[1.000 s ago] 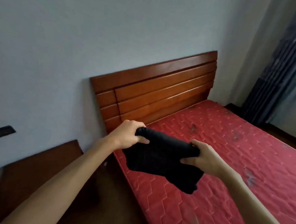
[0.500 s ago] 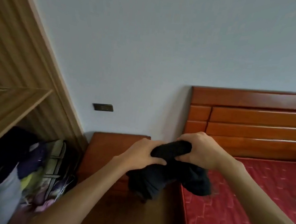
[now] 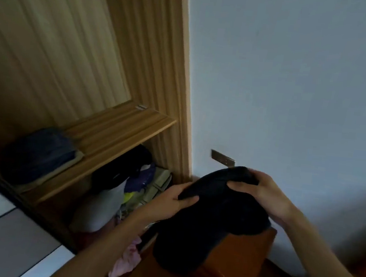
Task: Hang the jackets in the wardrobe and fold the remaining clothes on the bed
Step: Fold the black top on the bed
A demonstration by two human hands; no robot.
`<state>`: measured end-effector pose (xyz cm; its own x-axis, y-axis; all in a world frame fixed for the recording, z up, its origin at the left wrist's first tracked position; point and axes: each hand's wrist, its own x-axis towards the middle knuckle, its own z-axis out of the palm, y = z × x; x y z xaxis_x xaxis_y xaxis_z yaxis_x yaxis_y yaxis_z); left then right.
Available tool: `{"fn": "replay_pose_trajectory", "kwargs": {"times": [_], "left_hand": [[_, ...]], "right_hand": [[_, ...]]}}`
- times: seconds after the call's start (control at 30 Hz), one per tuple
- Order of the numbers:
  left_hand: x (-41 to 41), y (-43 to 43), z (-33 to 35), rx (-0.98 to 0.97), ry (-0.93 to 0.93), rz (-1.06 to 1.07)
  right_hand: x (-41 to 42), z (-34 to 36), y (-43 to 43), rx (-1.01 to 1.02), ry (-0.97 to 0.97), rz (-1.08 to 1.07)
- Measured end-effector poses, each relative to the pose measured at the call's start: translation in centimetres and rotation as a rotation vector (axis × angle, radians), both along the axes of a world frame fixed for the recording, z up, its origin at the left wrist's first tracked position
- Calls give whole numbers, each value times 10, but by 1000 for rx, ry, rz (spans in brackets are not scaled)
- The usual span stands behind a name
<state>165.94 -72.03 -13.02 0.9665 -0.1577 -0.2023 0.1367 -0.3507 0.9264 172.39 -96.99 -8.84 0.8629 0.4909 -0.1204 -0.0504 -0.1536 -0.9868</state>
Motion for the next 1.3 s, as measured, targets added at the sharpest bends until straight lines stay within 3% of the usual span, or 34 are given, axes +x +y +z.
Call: {"fn": "replay_pose_trajectory", "kwargs": {"times": [0.03, 0.1, 0.27, 0.5, 0.67, 0.77, 0.93, 1.03, 1.13, 1.3], "left_hand": [[2, 11, 5, -3, 13, 60], [7, 35, 5, 9, 31, 148], [14, 97, 3, -97, 114, 288], [14, 209, 1, -186, 158, 315], [6, 271, 11, -378, 113, 569], [3, 303, 10, -412, 65, 742], [6, 360, -4, -543, -70, 1093], [9, 393, -6, -542, -108, 1233], [12, 426, -5, -541, -124, 1339], [15, 473, -10, -383, -106, 1514]], "right_hand": [[11, -7, 15, 75, 110, 18], [33, -23, 49, 64, 147, 36], [88, -43, 148, -266, -352, 102], [146, -10, 299, -315, -596, 261], [165, 13, 419, -299, -517, 500], [170, 27, 487, -241, -354, 642], [187, 46, 590, -316, -91, 919], [195, 39, 648, -284, -64, 1007], [193, 32, 705, -194, -68, 962], [182, 17, 803, -85, -261, 977]]}}
